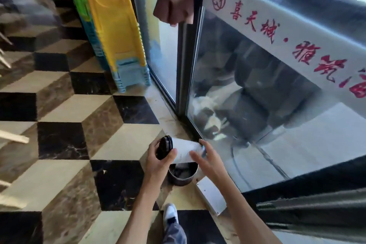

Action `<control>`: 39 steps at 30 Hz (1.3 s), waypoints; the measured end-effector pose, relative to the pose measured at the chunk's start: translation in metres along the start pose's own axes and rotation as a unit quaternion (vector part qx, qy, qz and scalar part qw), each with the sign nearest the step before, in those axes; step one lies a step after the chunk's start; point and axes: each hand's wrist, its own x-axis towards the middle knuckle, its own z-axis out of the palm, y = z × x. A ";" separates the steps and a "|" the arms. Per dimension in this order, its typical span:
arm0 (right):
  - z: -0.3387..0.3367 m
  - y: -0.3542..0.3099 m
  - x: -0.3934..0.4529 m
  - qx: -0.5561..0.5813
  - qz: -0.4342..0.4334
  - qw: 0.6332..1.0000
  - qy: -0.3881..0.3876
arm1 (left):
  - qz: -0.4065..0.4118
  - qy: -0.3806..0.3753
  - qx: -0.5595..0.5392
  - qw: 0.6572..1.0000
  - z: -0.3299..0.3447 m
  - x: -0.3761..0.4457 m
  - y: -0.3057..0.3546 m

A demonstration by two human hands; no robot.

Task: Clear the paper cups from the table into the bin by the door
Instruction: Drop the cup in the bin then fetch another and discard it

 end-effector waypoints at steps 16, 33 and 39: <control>0.079 0.156 0.165 -0.018 0.192 0.975 -0.115 | -0.225 -0.032 0.082 0.970 0.021 0.145 -0.202; 0.196 0.410 0.304 -0.019 0.278 0.952 -0.126 | -0.313 0.000 0.177 0.933 0.074 0.251 -0.469; 0.200 0.421 0.317 -0.062 0.273 0.951 -0.133 | -0.320 -0.022 0.189 0.928 0.074 0.257 -0.484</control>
